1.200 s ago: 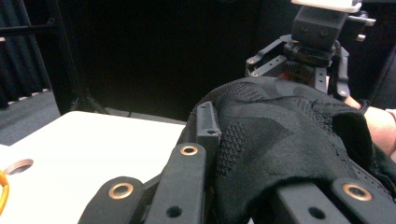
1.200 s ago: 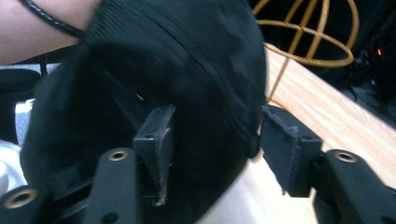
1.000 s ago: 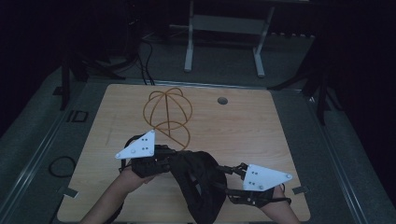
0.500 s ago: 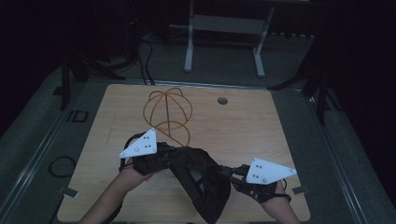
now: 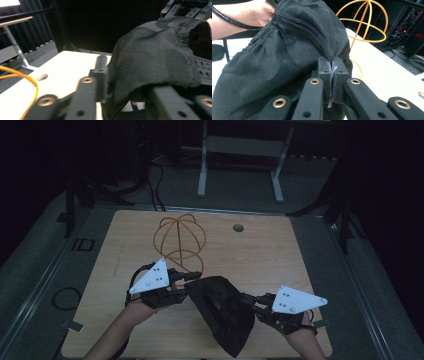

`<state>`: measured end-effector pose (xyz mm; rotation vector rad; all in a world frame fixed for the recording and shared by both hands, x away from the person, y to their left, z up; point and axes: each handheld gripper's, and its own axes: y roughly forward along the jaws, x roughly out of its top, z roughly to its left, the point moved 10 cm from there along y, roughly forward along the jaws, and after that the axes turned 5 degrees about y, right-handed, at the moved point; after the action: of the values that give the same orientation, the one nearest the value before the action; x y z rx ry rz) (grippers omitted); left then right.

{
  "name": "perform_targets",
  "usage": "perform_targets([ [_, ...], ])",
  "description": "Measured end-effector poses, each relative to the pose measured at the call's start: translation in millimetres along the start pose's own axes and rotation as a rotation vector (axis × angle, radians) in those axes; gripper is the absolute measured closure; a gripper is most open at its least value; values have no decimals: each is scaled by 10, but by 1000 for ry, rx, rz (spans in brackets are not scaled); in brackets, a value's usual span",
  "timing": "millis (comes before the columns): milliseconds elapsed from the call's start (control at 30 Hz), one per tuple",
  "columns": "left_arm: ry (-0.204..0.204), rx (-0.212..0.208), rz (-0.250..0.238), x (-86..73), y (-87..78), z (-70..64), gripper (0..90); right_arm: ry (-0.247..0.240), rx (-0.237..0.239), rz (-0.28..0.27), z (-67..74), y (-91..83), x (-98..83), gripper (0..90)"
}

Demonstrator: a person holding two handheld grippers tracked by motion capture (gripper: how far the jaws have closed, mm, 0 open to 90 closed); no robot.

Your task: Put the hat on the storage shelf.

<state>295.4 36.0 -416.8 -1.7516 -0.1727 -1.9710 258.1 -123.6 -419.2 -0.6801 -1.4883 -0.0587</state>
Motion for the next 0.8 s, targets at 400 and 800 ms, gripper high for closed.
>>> perform_targets([
  [400,45,104,99,-194,-77,95,267,51,-88,-26,-253,-169,28,880],
  [800,9,190,201,-673,-181,215,71,70,-198,-52,-612,-266,237,880],
])
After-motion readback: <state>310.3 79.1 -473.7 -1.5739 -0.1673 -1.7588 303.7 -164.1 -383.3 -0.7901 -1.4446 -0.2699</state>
